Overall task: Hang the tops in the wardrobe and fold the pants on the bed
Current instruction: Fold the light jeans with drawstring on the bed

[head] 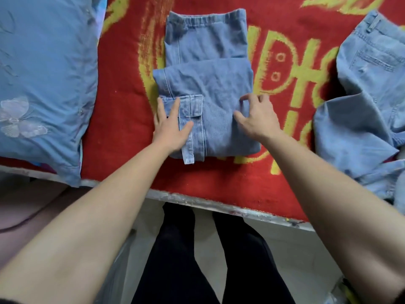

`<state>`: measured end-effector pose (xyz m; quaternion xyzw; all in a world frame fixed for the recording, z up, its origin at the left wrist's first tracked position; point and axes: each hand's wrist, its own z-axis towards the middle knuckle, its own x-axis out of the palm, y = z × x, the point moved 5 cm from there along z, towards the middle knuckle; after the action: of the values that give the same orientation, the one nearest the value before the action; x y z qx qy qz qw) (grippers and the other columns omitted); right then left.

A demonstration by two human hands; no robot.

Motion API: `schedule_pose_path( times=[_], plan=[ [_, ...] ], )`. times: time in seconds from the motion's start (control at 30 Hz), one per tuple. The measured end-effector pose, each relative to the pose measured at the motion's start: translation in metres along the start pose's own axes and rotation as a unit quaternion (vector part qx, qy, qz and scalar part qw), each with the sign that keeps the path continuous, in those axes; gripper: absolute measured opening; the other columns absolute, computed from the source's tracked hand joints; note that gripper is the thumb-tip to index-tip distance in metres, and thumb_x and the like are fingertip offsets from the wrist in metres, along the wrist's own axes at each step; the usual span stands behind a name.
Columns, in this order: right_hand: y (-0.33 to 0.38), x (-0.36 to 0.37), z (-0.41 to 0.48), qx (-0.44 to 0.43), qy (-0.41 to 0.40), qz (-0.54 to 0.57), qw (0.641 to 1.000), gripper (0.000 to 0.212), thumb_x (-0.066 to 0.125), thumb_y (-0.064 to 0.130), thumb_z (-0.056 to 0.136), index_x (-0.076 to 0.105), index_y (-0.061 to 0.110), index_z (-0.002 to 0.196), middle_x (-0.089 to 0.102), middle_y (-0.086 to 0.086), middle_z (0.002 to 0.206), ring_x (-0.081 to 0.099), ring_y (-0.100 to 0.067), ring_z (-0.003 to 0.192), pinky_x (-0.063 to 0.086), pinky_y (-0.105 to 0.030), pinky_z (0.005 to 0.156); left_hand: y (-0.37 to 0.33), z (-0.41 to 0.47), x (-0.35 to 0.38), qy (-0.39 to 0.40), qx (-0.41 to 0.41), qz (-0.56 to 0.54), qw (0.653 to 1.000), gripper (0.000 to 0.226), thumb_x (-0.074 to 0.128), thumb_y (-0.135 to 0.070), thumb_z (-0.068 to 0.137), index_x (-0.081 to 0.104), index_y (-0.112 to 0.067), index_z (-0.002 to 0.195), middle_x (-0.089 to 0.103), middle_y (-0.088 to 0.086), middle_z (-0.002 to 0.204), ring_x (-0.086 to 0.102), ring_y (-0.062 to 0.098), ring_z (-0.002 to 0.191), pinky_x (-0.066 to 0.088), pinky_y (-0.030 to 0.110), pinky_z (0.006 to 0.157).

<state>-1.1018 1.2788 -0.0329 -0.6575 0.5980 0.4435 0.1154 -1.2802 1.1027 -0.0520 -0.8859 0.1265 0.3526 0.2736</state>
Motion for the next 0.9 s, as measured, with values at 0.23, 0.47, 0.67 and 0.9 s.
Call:
schedule_pose_path(
  times=[0.23, 0.47, 0.67, 0.9],
  plan=[
    [-0.012, 0.022, -0.003, 0.043, -0.031, 0.155, 0.987, 0.076, 0.055, 0.045, 0.088, 0.021, 0.028, 0.154, 0.050, -0.008, 0.147, 0.051, -0.033, 0.128, 0.039, -0.040, 0.104, -0.003, 0.004, -0.001, -0.077, -0.033, -0.072, 0.994, 0.079, 0.071, -0.037, 0.077, 0.033, -0.039, 0.147, 0.009, 0.006, 0.159, 0.033, 0.031, 0.139, 0.029, 0.037, 0.111],
    [-0.034, 0.040, -0.049, 0.053, 0.006, 0.140, 0.989, 0.073, 0.048, 0.053, 0.080, 0.028, 0.038, 0.149, 0.065, -0.021, 0.122, 0.061, -0.041, 0.107, 0.045, -0.039, 0.087, -0.006, -0.046, 0.007, -0.100, -0.048, -0.078, 0.991, 0.065, 0.075, -0.034, 0.070, 0.048, -0.032, 0.130, 0.030, 0.002, 0.140, 0.054, 0.027, 0.113, 0.046, 0.036, 0.094],
    [-0.047, 0.033, -0.053, 0.075, 0.060, 0.079, 0.992, 0.086, 0.055, 0.050, 0.084, 0.019, 0.016, 0.155, 0.044, -0.020, 0.144, 0.048, -0.040, 0.127, 0.040, -0.046, 0.103, -0.005, -0.051, 0.008, -0.034, -0.056, -0.022, 0.998, 0.066, 0.072, -0.036, 0.077, 0.044, -0.030, 0.136, 0.024, 0.006, 0.146, 0.033, 0.031, 0.133, 0.032, 0.041, 0.107],
    [0.015, -0.024, 0.031, -0.117, -0.063, -0.038, 0.990, 0.078, 0.052, 0.053, 0.091, 0.027, 0.014, 0.153, 0.031, -0.015, 0.153, 0.026, -0.033, 0.141, 0.022, -0.046, 0.115, -0.060, 0.030, -0.056, -0.156, 0.067, 0.085, 0.982, 0.052, 0.044, -0.038, 0.099, 0.039, -0.012, 0.143, 0.037, 0.012, 0.149, 0.030, 0.031, 0.138, 0.025, 0.047, 0.112]
  ],
)
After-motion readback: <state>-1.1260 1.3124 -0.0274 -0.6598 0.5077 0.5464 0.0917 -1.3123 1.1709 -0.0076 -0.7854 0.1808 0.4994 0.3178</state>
